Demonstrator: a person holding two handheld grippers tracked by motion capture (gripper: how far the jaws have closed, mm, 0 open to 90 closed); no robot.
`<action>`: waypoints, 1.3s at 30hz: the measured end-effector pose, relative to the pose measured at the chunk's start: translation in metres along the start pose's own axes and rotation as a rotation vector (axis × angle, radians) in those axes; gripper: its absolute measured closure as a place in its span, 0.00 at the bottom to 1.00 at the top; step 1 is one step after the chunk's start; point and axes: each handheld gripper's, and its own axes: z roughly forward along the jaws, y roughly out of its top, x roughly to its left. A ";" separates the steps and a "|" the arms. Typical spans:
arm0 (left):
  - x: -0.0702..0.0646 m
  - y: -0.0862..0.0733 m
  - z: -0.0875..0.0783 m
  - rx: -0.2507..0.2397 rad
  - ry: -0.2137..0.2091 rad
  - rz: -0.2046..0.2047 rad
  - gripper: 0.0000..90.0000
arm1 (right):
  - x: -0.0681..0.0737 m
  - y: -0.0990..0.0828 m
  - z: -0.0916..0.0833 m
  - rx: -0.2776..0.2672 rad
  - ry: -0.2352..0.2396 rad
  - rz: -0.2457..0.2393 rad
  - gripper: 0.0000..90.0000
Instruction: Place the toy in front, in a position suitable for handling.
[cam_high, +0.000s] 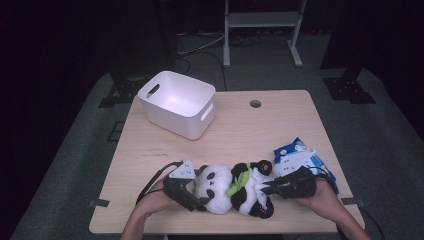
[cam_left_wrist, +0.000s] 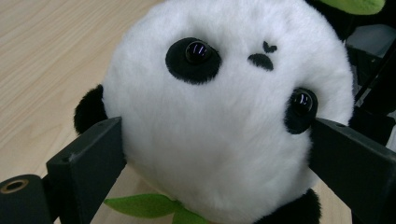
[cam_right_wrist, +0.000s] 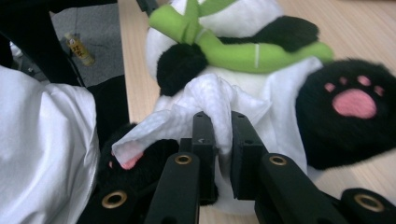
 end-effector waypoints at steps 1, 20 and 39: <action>0.000 0.000 0.000 0.000 0.000 0.000 0.05 | -0.001 -0.001 -0.002 0.000 -0.018 0.007 0.91; 0.000 -0.004 0.002 -0.022 0.000 -0.021 0.05 | -0.014 0.036 0.014 -0.014 -0.091 -0.042 0.91; -0.001 -0.004 0.004 0.002 -0.002 -0.018 0.05 | 0.002 0.005 -0.012 -0.061 -0.027 -0.012 0.91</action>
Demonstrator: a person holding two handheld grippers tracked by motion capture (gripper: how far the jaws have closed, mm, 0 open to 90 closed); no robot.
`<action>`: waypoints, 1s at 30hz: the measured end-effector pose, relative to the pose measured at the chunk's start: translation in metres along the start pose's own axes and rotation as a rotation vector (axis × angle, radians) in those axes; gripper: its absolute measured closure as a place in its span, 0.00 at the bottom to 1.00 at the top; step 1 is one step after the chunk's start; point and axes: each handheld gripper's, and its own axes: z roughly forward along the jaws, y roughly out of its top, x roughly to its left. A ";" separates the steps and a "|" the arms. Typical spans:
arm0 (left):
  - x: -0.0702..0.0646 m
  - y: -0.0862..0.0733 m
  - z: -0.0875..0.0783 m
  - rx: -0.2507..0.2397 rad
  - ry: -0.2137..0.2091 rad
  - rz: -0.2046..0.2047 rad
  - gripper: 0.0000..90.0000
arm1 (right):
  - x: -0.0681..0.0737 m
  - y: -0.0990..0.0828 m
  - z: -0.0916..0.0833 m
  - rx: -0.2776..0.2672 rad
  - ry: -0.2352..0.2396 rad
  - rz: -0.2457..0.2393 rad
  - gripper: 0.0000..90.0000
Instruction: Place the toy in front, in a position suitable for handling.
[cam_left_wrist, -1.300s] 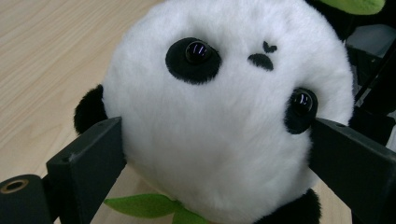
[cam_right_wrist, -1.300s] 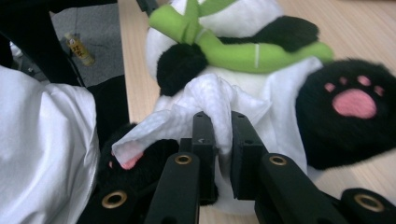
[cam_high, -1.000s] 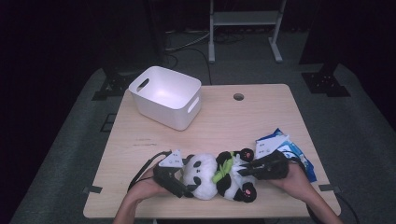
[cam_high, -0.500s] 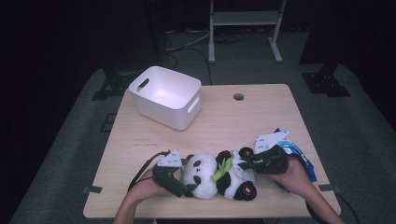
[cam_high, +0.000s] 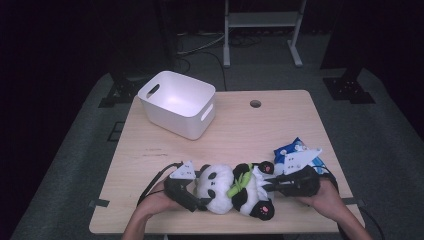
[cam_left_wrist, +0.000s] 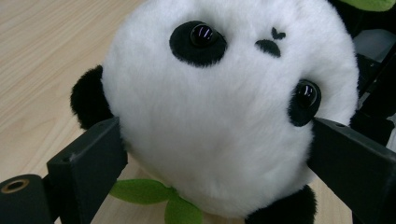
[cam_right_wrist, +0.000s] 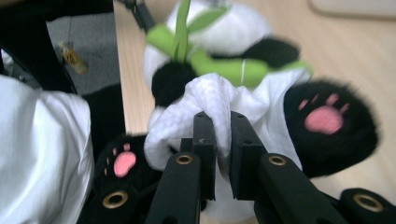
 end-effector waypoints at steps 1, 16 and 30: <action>0.000 0.000 0.000 0.002 0.001 -0.004 0.05 | -0.002 0.005 -0.001 -0.016 -0.003 0.011 0.91; -0.003 0.001 0.001 -0.001 0.003 -0.003 0.05 | 0.008 0.063 0.062 0.045 0.094 -0.086 0.91; -0.002 0.000 0.002 -0.012 0.000 -0.006 0.05 | 0.021 0.084 0.087 0.118 0.109 -0.156 0.91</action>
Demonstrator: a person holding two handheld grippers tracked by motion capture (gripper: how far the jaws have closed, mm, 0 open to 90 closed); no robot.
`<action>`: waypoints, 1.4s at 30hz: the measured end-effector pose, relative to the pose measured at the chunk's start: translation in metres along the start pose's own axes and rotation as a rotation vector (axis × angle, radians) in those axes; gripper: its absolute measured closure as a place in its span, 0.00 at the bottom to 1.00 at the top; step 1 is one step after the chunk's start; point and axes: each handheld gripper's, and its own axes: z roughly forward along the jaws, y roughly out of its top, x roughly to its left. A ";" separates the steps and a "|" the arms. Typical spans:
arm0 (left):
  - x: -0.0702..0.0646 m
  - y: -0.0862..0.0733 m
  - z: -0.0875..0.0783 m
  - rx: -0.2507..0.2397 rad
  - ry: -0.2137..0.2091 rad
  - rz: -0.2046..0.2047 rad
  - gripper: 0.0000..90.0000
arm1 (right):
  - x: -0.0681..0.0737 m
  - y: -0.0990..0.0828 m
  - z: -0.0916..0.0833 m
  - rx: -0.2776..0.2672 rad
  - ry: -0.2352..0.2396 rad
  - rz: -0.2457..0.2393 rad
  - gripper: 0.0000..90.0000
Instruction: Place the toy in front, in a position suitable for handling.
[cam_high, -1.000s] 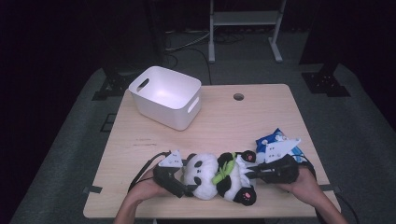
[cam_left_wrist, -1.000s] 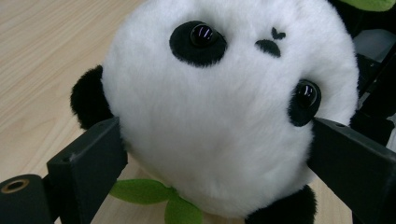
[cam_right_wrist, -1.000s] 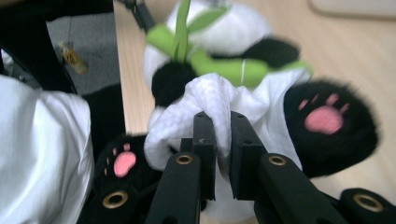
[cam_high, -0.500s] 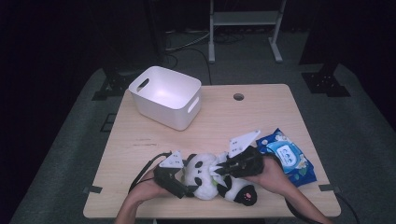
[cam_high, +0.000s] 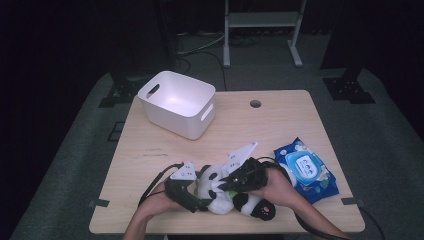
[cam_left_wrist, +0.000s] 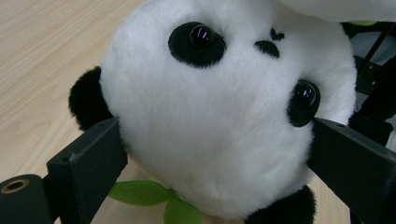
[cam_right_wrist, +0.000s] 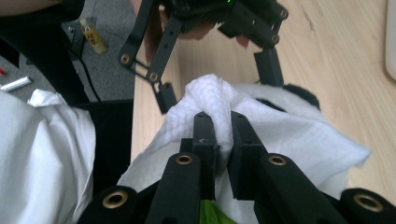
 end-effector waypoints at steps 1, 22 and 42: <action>0.000 0.000 -0.001 0.000 -0.002 0.001 0.05 | 0.000 0.000 0.000 0.000 0.000 0.000 0.91; 0.008 -0.012 -0.011 0.006 -0.081 -0.006 0.05 | 0.013 0.019 0.017 0.061 0.003 -0.041 0.90; 0.003 -0.008 -0.008 0.024 -0.072 0.006 0.06 | -0.016 0.008 -0.002 -0.004 -0.027 0.094 0.90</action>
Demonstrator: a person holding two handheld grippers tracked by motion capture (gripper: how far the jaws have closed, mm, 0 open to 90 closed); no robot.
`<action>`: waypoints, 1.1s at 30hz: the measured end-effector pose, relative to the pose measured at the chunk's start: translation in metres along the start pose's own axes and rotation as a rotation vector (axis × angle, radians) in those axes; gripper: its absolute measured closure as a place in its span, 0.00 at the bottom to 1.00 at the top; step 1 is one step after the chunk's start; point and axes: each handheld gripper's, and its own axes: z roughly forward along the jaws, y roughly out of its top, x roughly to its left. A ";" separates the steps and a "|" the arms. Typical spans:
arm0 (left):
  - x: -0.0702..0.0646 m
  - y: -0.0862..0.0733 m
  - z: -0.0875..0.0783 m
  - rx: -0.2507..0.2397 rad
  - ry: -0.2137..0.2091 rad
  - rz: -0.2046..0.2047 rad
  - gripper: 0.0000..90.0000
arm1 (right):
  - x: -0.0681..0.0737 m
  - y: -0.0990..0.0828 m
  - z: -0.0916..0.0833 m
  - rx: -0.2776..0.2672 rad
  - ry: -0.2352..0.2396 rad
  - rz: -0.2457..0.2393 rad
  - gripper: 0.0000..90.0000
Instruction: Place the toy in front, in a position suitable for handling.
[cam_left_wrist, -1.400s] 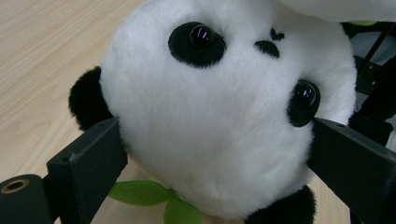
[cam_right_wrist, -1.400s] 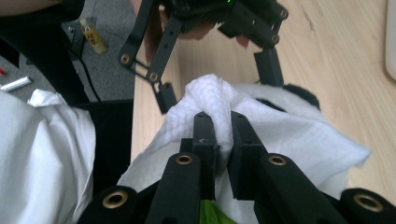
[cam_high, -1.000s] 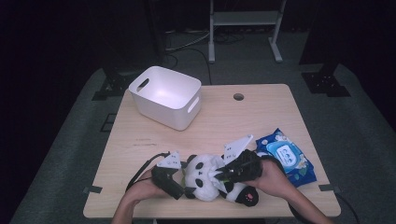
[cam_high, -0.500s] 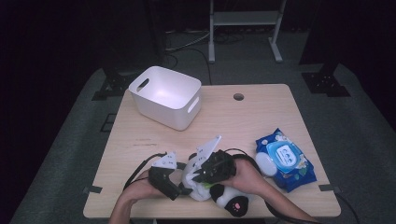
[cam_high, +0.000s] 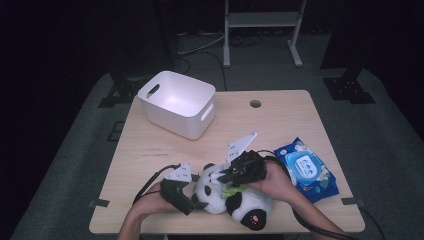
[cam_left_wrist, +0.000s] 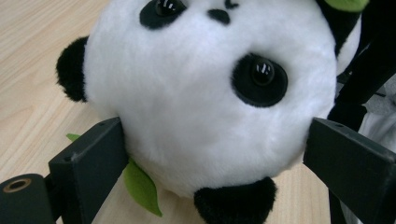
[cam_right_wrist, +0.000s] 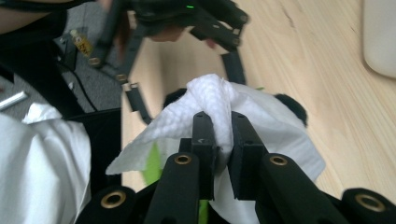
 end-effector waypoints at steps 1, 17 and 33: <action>0.000 0.000 0.000 0.001 0.001 0.001 0.06 | -0.002 0.000 0.001 -0.001 -0.007 0.008 0.90; 0.000 -0.001 0.000 0.000 -0.003 0.010 0.06 | -0.032 0.026 0.042 0.074 0.009 0.078 0.90; -0.001 0.001 0.000 0.014 0.011 0.008 0.06 | -0.021 -0.020 -0.018 0.051 -0.041 0.123 0.90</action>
